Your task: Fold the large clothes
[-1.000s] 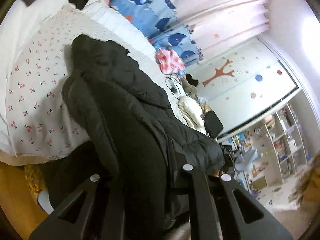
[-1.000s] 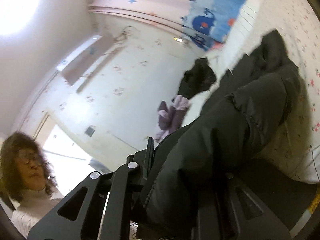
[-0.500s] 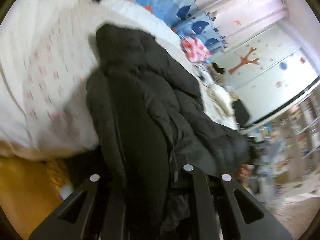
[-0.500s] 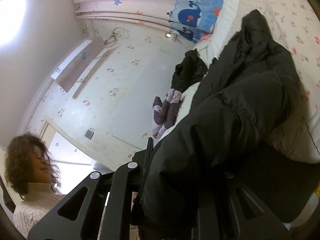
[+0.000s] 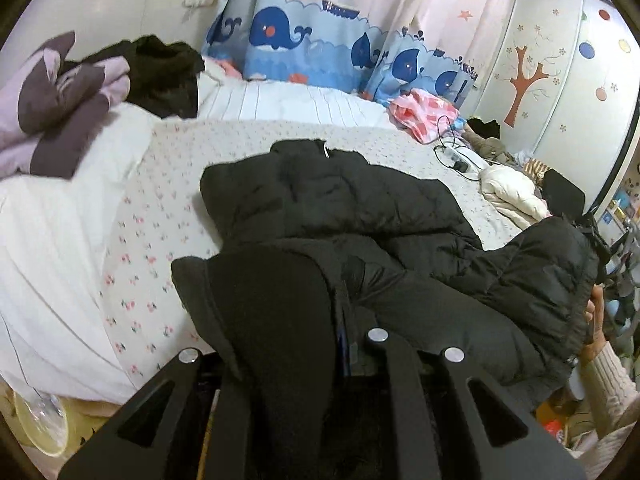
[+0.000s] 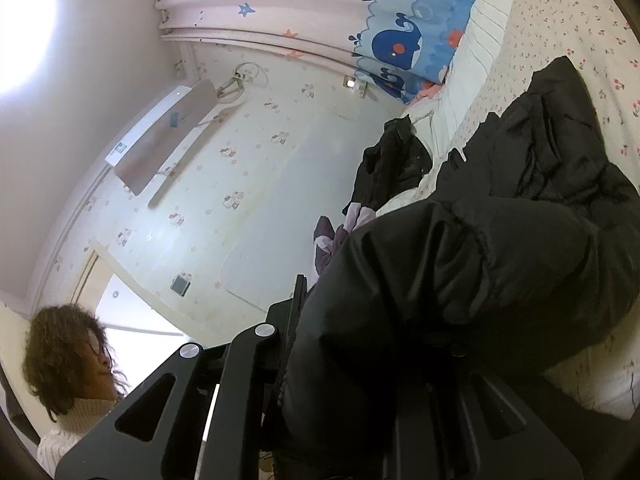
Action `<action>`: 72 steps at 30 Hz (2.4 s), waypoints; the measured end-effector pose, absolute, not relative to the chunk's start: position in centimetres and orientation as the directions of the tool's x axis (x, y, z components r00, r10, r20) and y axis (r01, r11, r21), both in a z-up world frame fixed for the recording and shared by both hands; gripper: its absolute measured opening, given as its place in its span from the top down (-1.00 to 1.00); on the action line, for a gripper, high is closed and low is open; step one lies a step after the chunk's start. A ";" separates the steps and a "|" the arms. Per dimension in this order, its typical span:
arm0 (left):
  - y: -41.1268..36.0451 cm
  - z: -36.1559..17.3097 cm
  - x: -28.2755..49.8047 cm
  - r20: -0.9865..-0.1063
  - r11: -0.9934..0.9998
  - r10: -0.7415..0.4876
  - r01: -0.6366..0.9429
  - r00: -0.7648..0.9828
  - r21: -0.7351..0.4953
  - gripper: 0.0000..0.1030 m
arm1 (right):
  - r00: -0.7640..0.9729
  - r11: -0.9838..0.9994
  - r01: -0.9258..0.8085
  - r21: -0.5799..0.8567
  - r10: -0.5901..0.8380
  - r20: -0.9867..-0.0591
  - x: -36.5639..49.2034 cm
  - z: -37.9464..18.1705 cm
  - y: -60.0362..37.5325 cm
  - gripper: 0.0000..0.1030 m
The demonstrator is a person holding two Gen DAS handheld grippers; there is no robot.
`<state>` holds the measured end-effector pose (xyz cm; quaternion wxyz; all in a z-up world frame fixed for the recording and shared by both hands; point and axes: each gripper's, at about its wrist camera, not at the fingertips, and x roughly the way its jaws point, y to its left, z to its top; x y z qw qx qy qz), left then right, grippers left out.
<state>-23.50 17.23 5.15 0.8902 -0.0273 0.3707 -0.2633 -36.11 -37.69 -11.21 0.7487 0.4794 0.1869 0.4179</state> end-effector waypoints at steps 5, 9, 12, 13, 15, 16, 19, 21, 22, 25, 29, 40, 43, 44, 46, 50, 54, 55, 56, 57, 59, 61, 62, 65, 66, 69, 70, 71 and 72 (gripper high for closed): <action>17.0 5.9 -22.9 -0.625 0.874 -0.467 0.436 0.626 -0.216 0.72 | 0.596 0.187 -0.437 0.880 0.793 0.127 -34.8 -10.7 -37.8 0.70; 16.5 6.6 -22.6 -0.607 0.881 -0.455 0.427 0.652 -0.202 0.72 | 0.608 0.184 -0.426 0.886 0.783 0.130 -33.8 -10.5 -38.0 0.70; 16.3 7.1 -22.0 -0.590 0.887 -0.448 0.418 0.672 -0.198 0.72 | 0.614 0.186 -0.423 0.887 0.778 0.130 -33.0 -10.3 -38.3 0.70; 16.3 7.3 -21.8 -0.581 0.889 -0.446 0.414 0.681 -0.198 0.72 | 0.616 0.185 -0.422 0.887 0.777 0.132 -32.7 -10.2 -38.4 0.70; 16.1 7.7 -21.2 -0.564 0.891 -0.445 0.409 0.695 -0.200 0.72 | 0.622 0.187 -0.419 0.889 0.772 0.131 -32.1 -10.1 -38.6 0.70; 16.1 7.8 -20.9 -0.558 0.890 -0.449 0.407 0.698 -0.207 0.72 | 0.625 0.186 -0.416 0.890 0.770 0.131 -31.6 -10.0 -38.8 0.70; 16.5 8.6 -18.6 -0.527 0.875 -0.484 0.395 0.699 -0.281 0.72 | 0.641 0.187 -0.406 0.895 0.756 0.132 -29.7 -9.6 -39.4 0.70; 16.9 9.0 -16.8 -0.503 0.858 -0.512 0.383 0.697 -0.342 0.72 | 0.659 0.189 -0.394 0.899 0.740 0.134 -27.9 -9.2 -40.0 0.70; 17.1 9.3 -15.4 -0.489 0.852 -0.518 0.371 0.701 -0.370 0.72 | 0.666 0.189 -0.388 0.902 0.734 0.133 -27.0 -9.1 -40.2 0.70; 17.3 9.3 -11.2 -0.470 0.834 -0.530 0.334 0.705 -0.439 0.72 | 0.704 0.197 -0.353 0.915 0.700 0.120 -24.0 -9.0 -41.2 0.67; 16.8 8.4 -5.7 -0.478 0.825 -0.515 0.261 0.711 -0.501 0.72 | 0.738 0.190 -0.307 0.932 0.667 0.107 -19.6 -9.7 -42.3 0.66; 14.6 0.5 7.7 -0.599 0.839 -0.405 0.020 0.690 -0.544 0.68 | 0.806 0.275 -0.063 0.959 0.580 -0.114 -6.5 -14.6 -45.0 0.54; 14.2 -3.6 9.7 -0.641 0.841 -0.394 -0.023 0.659 -0.541 0.66 | 0.799 0.287 -0.009 0.958 0.578 -0.166 -3.2 -17.2 -44.9 0.53; 13.9 -4.6 10.2 -0.651 0.838 -0.404 -0.026 0.642 -0.545 0.65 | 0.797 0.280 0.006 0.960 0.579 -0.173 -2.0 -18.1 -44.8 0.53; 13.6 -5.7 10.7 -0.676 0.847 -0.410 -0.019 0.612 -0.531 0.64 | 0.788 0.268 0.029 0.963 0.587 -0.187 -0.5 -18.9 -44.6 0.49; 15.1 -4.9 11.1 -0.632 0.791 -0.478 -0.014 0.610 -0.612 0.55 | 0.805 0.231 -0.011 0.973 0.580 -0.128 -0.3 -17.6 -44.9 -0.33; 17.0 -2.2 9.6 -0.430 0.651 -0.574 0.069 0.696 -0.756 0.12 | 0.823 0.352 -0.089 0.932 0.553 -0.130 -1.6 -13.4 -43.9 -0.86; 17.4 -1.7 9.2 -0.388 0.616 -0.582 0.077 0.714 -0.784 0.03 | 0.817 0.423 -0.097 0.901 0.551 -0.171 -1.8 -12.2 -43.1 -0.86; 17.7 -1.4 8.9 -0.352 0.584 -0.592 0.085 0.726 -0.808 -0.25 | 0.811 0.500 -0.107 0.859 0.543 -0.215 -2.0 -11.1 -42.2 -0.86; 18.4 -1.5 8.7 -0.273 0.493 -0.626 0.099 0.731 -0.864 -0.58 | 0.808 0.579 -0.107 0.808 0.525 -0.269 -2.1 -10.2 -41.1 -0.86; 19.5 -2.9 9.1 -0.169 0.308 -0.680 0.068 0.713 -0.949 -0.86 | 0.793 0.627 -0.122 0.770 0.528 -0.304 -2.0 -9.5 -39.9 -0.86; 20.3 -3.3 9.1 -0.232 0.328 -0.637 -0.014 0.735 -0.945 -0.86 | 0.781 0.672 -0.069 0.737 0.497 -0.379 -1.3 -9.9 -38.9 -0.86; 20.4 -2.8 8.7 -0.270 0.392 -0.593 -0.022 0.758 -0.920 -0.86 | 0.773 0.712 -0.049 0.700 0.471 -0.425 -0.7 -10.1 -38.2 -0.86; 18.4 1.2 7.1 -0.309 0.634 -0.475 0.077 0.824 -0.769 -0.86 | 0.746 0.824 0.002 0.567 0.376 -0.549 1.3 -11.2 -35.9 -0.86; 16.4 2.7 6.4 -0.296 0.717 -0.461 0.155 0.836 -0.679 -0.86 | 0.733 0.838 0.011 0.545 0.364 -0.575 1.7 -12.1 -35.6 -0.86; 11.2 2.9 6.9 -0.374 0.828 -0.478 0.266 0.794 -0.494 -0.86 | 0.656 0.893 0.068 0.446 0.296 -0.694 4.0 -15.3 -33.7 -0.87; 9.8 1.7 7.9 -0.452 0.847 -0.476 0.256 0.754 -0.466 -0.86 | 0.650 0.903 0.080 0.422 0.274 -0.709 4.4 -15.5 -33.3 -0.87; 8.9 0.3 9.0 -0.530 0.864 -0.464 0.231 0.710 -0.447 -0.86 | 0.650 0.903 0.093 0.420 0.265 -0.713 4.3 -15.4 -33.2 -0.86; 8.3 -1.7 10.3 -0.618 0.884 -0.437 0.184 0.653 -0.430 -0.86 | 0.662 0.900 0.105 0.423 0.254 -0.705 4.2 -14.8 -33.0 -0.86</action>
